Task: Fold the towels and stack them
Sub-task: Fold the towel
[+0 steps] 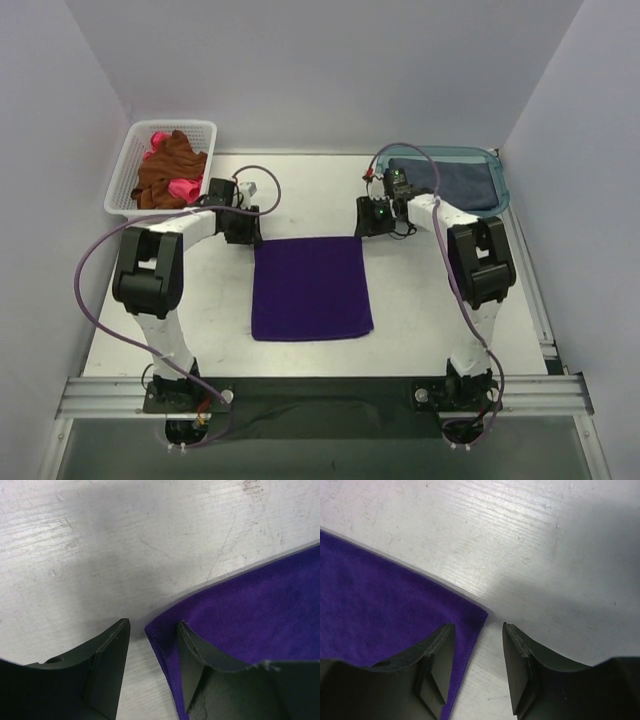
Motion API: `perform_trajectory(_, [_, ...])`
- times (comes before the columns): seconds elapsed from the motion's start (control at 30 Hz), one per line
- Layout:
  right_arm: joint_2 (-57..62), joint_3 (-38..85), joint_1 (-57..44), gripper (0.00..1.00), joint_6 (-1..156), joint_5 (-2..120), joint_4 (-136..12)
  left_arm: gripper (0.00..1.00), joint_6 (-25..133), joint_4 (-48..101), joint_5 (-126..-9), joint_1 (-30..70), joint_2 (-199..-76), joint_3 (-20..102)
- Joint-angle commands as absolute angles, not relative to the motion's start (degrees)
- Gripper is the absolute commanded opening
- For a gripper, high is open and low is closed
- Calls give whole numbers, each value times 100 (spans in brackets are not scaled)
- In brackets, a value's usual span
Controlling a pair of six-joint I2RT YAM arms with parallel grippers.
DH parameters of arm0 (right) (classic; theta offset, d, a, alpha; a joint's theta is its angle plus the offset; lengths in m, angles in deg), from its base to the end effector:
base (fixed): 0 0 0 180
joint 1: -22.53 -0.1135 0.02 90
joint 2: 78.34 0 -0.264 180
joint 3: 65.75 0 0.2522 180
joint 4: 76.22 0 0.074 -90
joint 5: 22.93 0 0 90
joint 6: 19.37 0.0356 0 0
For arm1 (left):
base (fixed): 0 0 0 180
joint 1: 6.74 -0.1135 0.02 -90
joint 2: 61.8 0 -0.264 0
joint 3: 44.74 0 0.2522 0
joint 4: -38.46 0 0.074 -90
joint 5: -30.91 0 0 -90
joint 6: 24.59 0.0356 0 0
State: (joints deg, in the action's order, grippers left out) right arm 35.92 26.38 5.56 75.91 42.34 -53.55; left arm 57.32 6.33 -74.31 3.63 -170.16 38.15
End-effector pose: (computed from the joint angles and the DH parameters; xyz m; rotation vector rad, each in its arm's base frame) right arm 0.4141 0.1420 0.1843 -0.4543 2.3243 0.6967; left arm 0.3809 -0.0792 0.1641 0.1519 2.5856 -0.4619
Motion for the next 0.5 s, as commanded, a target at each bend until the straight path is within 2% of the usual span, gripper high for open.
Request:
perform_trajectory(0.0, [3689,2913,478,43,7406,4334,-5165,52,5926,484,-7342,407,-17114,4092])
perform_trajectory(0.2, [3952,3045,416,42,7414,4563,-5147,47,6014,344,-7122,425,-17254,4135])
perform_trajectory(0.47, [4172,3133,240,40,7274,4896,-5016,46,6137,-8,-7069,565,-17492,4303])
